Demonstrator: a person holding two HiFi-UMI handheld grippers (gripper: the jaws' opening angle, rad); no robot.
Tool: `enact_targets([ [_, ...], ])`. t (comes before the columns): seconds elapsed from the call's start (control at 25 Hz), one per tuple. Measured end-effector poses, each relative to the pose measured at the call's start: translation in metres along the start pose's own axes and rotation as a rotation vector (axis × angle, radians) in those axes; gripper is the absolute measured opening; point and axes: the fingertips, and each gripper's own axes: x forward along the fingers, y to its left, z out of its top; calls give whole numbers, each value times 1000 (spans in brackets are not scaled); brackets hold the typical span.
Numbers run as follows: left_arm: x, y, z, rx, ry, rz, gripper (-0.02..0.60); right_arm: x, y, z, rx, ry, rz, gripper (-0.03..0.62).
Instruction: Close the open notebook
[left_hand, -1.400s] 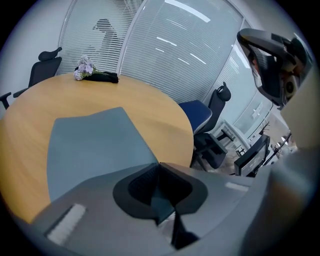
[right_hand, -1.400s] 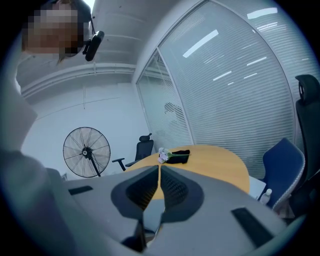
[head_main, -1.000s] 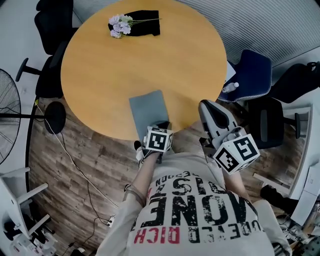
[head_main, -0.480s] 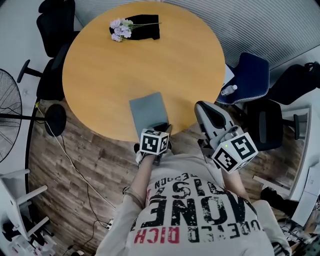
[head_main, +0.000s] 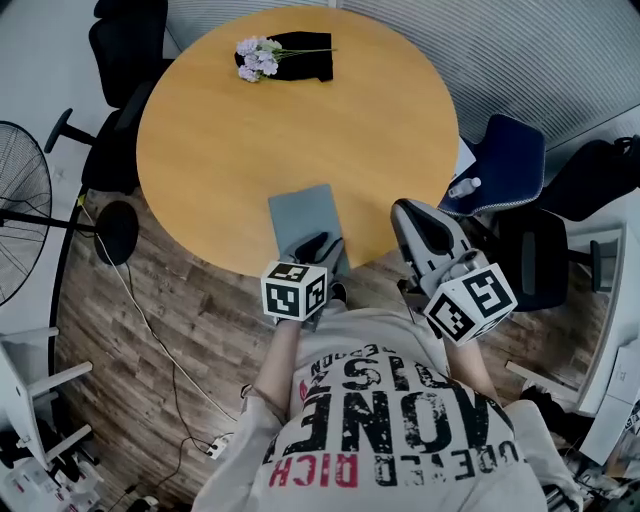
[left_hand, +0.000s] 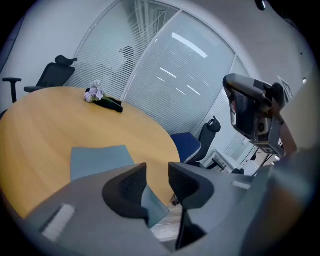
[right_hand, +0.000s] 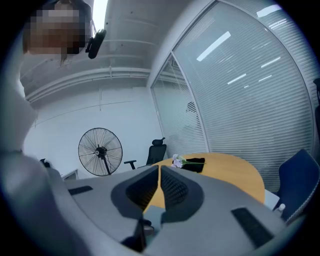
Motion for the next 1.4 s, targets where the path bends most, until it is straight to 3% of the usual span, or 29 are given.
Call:
enact_targets([
  [0.48, -34, -14, 55, 98, -151, 27, 60, 1, 16, 1, -18, -5, 34, 20],
  [0.84, -49, -11, 76, 129, -212, 71, 19, 5, 22, -1, -18, 4, 48, 20],
  [1.12, -56, -12, 90, 145, -259, 93, 11, 6, 20, -1, -21, 5, 49, 20],
  [1.4, -71, -7, 112, 175, -343, 164, 11, 9, 22, -5, -20, 20, 58, 20],
])
